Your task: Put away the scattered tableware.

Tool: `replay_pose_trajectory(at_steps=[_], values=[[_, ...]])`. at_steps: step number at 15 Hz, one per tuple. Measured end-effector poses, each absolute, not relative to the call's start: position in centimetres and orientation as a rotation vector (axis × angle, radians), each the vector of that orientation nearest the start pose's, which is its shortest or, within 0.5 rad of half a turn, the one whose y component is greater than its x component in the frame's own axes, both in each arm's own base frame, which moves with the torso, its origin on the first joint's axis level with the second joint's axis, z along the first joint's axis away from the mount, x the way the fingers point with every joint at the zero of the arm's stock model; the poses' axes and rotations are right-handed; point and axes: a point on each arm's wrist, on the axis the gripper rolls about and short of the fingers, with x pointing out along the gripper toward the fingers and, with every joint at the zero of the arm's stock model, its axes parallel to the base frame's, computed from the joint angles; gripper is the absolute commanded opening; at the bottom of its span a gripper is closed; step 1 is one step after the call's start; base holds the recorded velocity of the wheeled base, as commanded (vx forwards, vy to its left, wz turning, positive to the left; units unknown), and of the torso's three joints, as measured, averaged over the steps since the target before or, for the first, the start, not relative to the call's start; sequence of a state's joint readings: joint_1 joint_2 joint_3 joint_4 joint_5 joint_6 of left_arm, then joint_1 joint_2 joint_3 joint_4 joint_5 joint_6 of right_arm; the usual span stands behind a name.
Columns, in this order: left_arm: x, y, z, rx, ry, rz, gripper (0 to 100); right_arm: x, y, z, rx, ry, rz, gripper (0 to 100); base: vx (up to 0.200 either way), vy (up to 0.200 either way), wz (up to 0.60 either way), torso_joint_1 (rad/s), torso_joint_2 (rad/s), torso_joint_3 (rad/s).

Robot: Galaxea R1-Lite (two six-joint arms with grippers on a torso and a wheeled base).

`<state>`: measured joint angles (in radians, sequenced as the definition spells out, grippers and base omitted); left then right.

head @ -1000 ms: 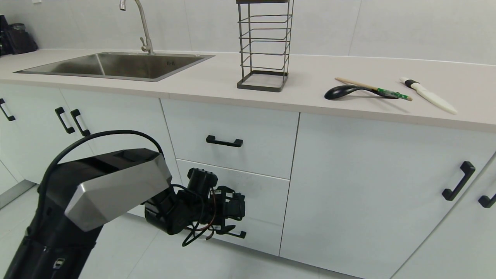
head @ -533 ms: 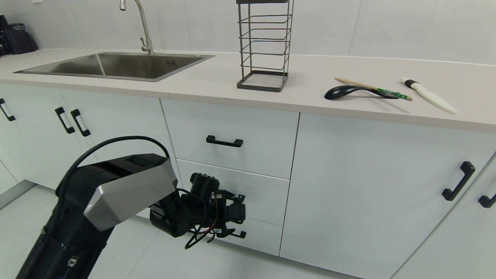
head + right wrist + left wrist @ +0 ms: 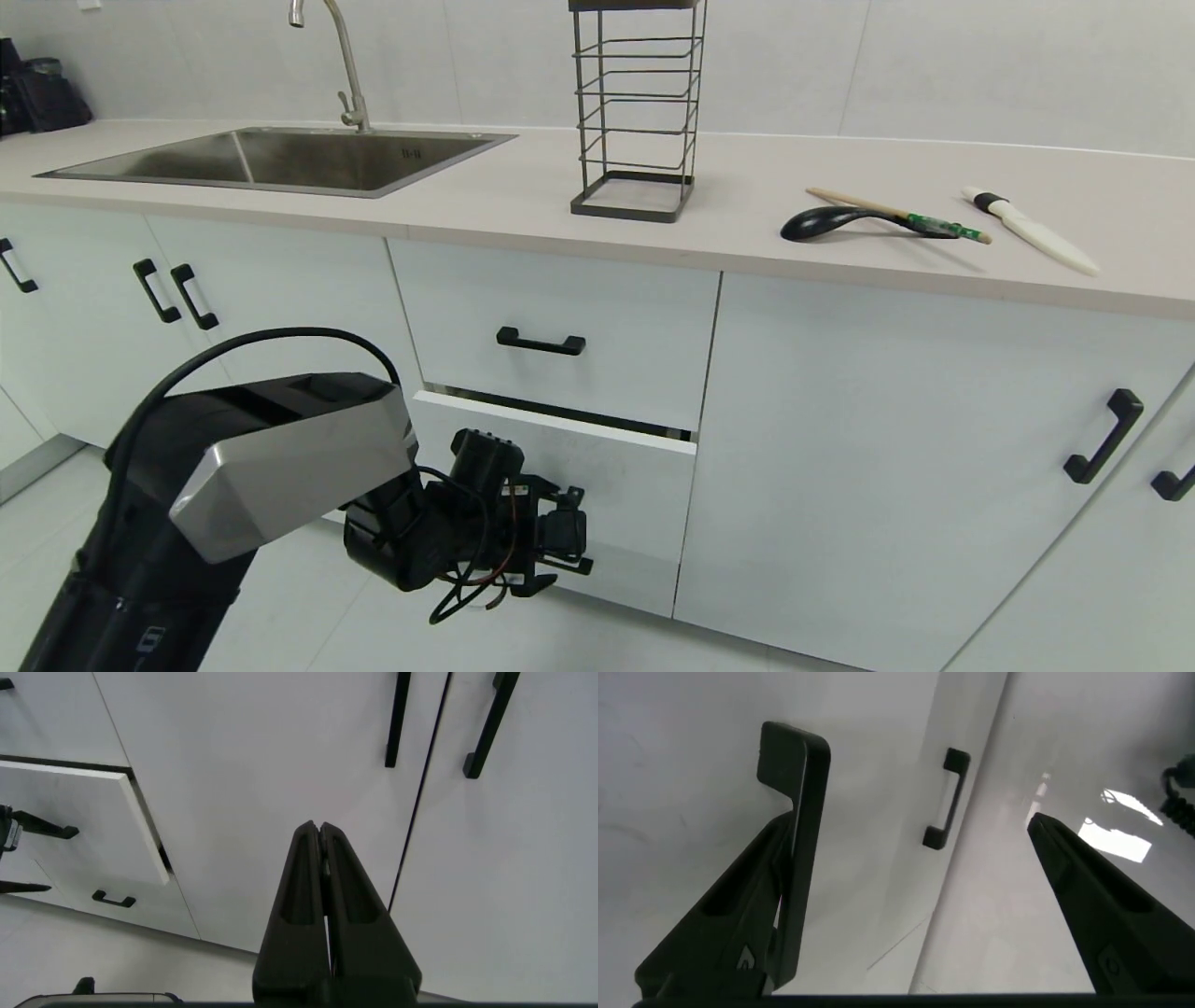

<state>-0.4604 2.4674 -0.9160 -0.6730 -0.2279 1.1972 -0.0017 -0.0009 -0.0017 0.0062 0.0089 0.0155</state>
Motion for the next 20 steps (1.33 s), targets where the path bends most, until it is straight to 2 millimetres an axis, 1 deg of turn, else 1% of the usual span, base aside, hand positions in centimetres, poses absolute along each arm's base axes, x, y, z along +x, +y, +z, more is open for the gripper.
replay_pose_trajectory(at_steps=[3,6,8,10,12,14,16,17,18,20], values=[[33.1,-17.1,-6.0,1.173,0.404,-1.105,100,-2.3,0.0,7.5,0.016,0.003,0.007,0,0.0,0.0,0.0,0.0,0.0,0.0],[31.7,-17.0,-4.8,1.177,0.404,-1.122,100,-2.3,0.0,7.5,0.016,0.004,0.007,0,0.0,0.0,0.0,0.0,0.0,0.0],[30.1,-17.5,-3.2,1.188,0.371,-1.143,100,-2.3,0.0,7.5,0.016,0.003,0.007,0,0.0,0.0,0.0,0.0,0.0,0.0],[27.3,-18.4,-1.0,1.194,0.325,-1.186,100,-2.3,0.0,7.5,0.016,0.003,0.007,0,0.0,0.0,0.0,0.0,0.0,0.0],[24.9,-19.2,1.3,1.173,0.273,-1.209,100,-2.3,0.0,7.5,0.016,0.004,0.007,0,0.0,0.0,0.0,0.0,0.0,0.0],[23.3,-19.8,3.4,1.155,0.217,-1.218,100,-2.3,0.0,7.5,0.016,0.003,0.007,0,0.0,0.0,0.0,0.0,0.0,0.0],[22.4,-19.8,5.7,1.123,0.164,-1.187,100,-2.3,0.0,7.5,0.016,0.004,0.007,0,0.0,0.0,0.0,0.0,0.0,0.0],[22.3,-19.7,6.5,1.109,0.149,-1.17,100,-2.3,0.0,7.5,0.015,0.004,0.007,0,0.0,0.0,0.0,0.0,0.0,0.0],[22.3,-19.4,7.1,1.084,0.147,-1.146,100,-2.3,0.0,7.5,0.016,0.004,0.007,0,0.0,0.0,0.0,0.0,0.0,0.0],[23.0,-18.8,7.7,1.051,0.163,-1.089,100,-2.3,0.0,7.5,0.016,0.003,0.007,0,0.0,0.0,0.0,0.0,0.0,0.0]])
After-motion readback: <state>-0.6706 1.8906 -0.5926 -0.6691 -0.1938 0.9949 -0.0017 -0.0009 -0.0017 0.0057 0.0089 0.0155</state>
